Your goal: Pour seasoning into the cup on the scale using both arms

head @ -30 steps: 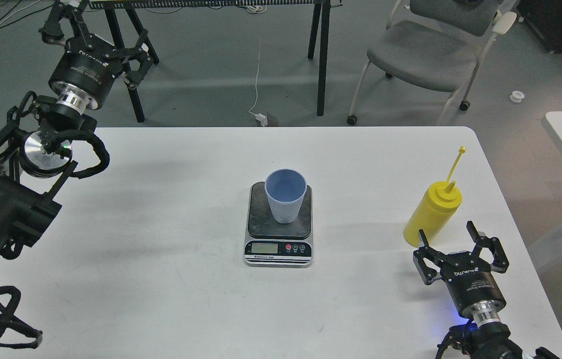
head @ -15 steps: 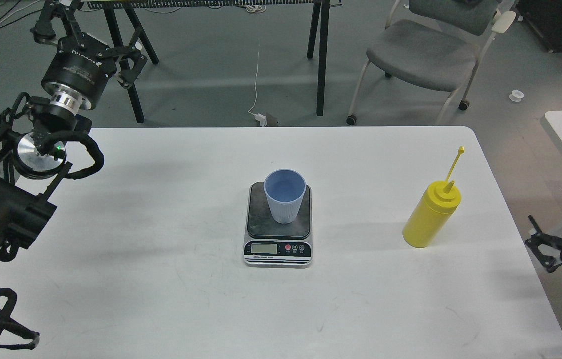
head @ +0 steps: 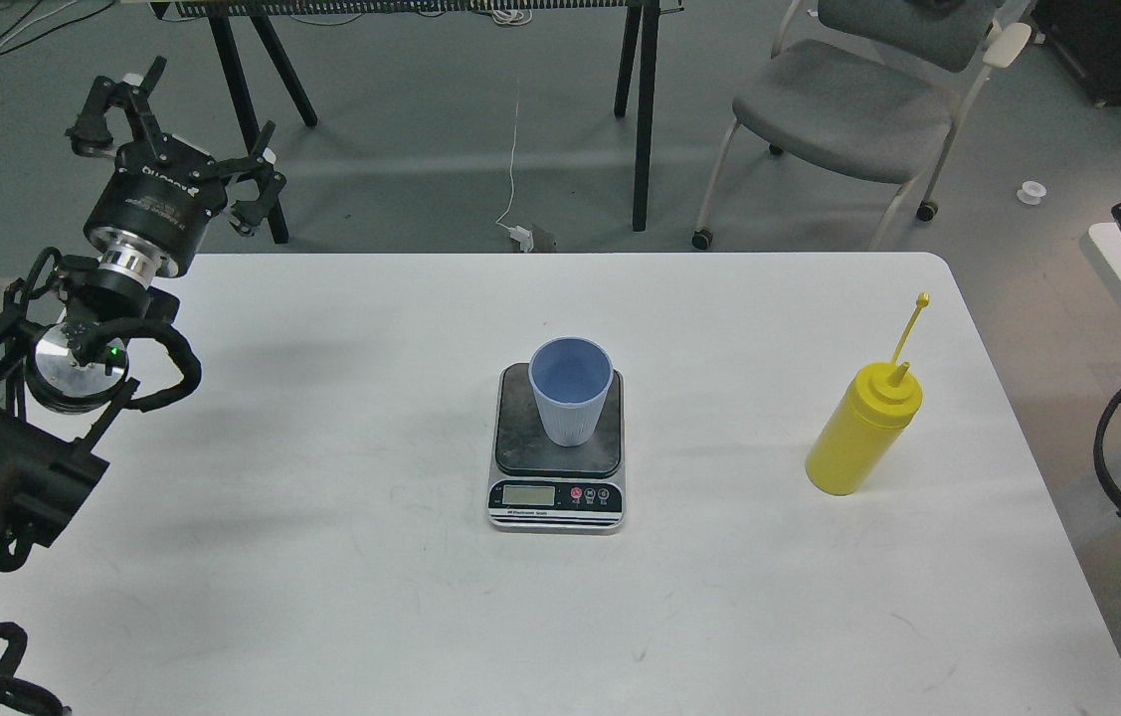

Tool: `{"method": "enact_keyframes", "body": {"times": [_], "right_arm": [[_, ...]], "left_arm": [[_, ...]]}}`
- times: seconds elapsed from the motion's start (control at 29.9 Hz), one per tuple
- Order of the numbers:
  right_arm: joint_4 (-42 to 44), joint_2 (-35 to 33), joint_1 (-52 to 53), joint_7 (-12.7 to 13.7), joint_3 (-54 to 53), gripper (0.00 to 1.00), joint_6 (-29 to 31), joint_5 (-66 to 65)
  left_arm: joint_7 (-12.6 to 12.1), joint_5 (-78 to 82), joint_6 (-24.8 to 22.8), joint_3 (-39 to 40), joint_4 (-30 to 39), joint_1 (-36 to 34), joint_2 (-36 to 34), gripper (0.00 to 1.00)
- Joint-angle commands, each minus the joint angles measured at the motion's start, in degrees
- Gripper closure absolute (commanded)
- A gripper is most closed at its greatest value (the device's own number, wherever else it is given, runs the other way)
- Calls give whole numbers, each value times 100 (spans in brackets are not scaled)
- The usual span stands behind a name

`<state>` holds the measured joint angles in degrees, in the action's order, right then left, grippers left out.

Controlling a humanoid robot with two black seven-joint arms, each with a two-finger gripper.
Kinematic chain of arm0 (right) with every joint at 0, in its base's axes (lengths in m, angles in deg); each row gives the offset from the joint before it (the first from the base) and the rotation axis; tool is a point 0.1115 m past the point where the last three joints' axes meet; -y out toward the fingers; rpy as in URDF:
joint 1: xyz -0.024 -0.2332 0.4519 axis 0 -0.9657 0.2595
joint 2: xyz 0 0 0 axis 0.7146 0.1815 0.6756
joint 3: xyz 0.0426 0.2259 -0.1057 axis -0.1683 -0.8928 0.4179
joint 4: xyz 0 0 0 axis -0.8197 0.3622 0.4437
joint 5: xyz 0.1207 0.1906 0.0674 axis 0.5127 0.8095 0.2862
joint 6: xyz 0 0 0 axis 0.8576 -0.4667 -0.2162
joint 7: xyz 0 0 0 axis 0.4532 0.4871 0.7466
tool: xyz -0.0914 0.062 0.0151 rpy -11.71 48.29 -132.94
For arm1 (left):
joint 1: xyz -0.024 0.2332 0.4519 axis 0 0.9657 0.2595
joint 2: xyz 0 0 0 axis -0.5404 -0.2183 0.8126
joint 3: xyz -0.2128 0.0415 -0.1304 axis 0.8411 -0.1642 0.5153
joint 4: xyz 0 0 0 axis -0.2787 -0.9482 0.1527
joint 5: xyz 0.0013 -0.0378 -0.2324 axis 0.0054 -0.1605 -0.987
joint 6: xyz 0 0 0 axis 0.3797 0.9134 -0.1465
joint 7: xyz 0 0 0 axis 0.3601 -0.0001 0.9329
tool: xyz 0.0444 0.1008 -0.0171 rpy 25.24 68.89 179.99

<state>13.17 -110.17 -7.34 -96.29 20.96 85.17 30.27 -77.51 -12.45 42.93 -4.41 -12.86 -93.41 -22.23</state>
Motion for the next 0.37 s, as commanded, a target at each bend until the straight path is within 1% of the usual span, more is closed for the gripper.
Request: {"method": "enact_keyframes", "body": {"times": [0.0, 0.07, 0.13, 0.33], "right_arm": [[766, 534, 653, 10, 15, 1, 0, 0], [1039, 737, 821, 18, 50, 1, 0, -8], [1058, 852, 839, 10, 199, 1, 0, -8], [1067, 826, 883, -17, 340, 1, 0, -8]], "left_arm": [[8, -1, -8, 60, -9, 79, -17, 1], [8, -1, -8, 130, 0, 87, -26, 0], [8, -1, -8, 183, 0, 79, -26, 0], [8, -1, 0, 210, 0, 70, -17, 0]]}}
